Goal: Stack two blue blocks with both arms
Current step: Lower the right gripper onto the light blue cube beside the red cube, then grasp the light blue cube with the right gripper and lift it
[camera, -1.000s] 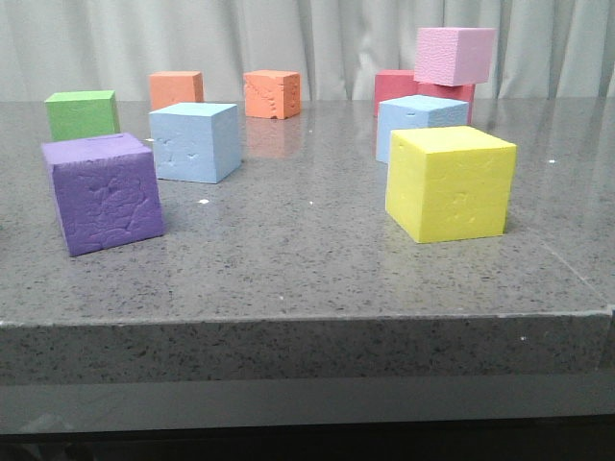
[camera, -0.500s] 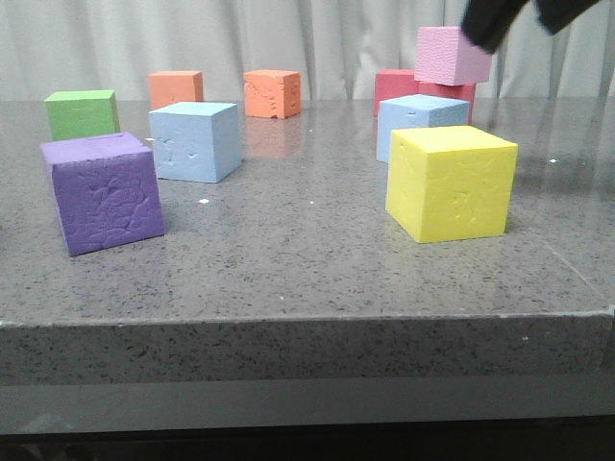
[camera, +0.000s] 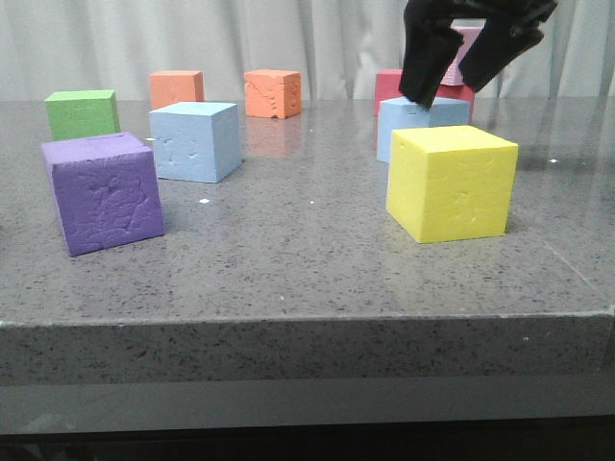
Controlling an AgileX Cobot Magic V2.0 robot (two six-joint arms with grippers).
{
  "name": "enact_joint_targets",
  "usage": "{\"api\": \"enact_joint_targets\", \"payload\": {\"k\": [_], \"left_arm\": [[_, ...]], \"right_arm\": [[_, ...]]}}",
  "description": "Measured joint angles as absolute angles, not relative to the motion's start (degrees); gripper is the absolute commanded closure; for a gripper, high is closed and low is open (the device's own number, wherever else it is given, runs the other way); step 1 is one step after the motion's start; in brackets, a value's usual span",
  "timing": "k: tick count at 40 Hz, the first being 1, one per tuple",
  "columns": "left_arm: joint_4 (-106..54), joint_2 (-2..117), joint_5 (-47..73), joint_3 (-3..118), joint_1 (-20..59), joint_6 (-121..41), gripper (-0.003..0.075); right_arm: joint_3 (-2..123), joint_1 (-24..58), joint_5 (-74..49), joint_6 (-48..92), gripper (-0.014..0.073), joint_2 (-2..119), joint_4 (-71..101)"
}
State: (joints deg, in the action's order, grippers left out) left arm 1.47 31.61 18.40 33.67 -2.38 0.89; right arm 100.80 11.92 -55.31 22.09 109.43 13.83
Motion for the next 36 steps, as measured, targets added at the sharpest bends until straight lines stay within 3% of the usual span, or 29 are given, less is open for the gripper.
{"api": "enact_joint_targets", "payload": {"k": [16,26,36], "left_arm": [[1.47,31.61,18.4,33.67,-2.38,0.89,0.0066],[1.47,31.61,18.4,33.67,-2.38,0.89,0.0066],[1.47,31.61,18.4,33.67,-2.38,0.89,0.0066]], "right_arm": [[101.2,13.53,-55.31,22.36,-0.0038,112.92,13.96],[101.2,13.61,-55.31,22.36,0.0231,112.92,14.06],[103.17,13.61,-56.61,22.36,0.0258,112.92,14.06]]}}
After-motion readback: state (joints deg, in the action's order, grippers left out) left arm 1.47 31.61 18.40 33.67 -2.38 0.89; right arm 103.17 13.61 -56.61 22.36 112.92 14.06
